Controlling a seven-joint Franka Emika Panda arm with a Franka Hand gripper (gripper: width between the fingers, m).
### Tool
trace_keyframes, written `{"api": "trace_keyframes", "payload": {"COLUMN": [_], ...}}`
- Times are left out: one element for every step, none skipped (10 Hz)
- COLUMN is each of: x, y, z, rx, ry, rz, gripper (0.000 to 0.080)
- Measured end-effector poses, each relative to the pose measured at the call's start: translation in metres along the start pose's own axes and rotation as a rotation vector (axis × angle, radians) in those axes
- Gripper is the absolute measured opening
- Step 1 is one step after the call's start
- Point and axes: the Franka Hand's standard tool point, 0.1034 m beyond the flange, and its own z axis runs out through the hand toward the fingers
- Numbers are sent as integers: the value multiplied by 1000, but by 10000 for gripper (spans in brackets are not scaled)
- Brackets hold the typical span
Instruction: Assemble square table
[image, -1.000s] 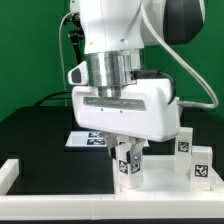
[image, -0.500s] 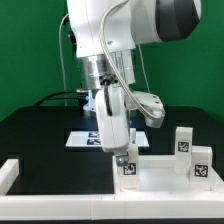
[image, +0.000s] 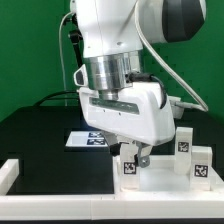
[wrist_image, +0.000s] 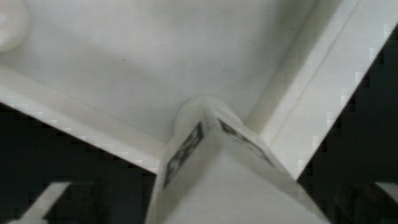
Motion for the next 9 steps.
{"api": "trace_keyframes", "payload": {"x": [1, 5, 3, 3, 3, 3, 3, 2, 2], "y": [0, -2, -1, 2, 2, 2, 2, 2, 2], "z": [0, 1, 6, 8, 8, 8, 8, 8, 8], "rx": [0, -4, -3, -6, -4, -4, -3, 0, 4], "ry": [8, 56, 83, 80, 80, 80, 79, 79, 78], "rz": [-125, -398, -599, -701, -662, -642, -629, -574, -498], "gripper": [647, 647, 649, 649, 649, 509, 371, 371, 285]}}
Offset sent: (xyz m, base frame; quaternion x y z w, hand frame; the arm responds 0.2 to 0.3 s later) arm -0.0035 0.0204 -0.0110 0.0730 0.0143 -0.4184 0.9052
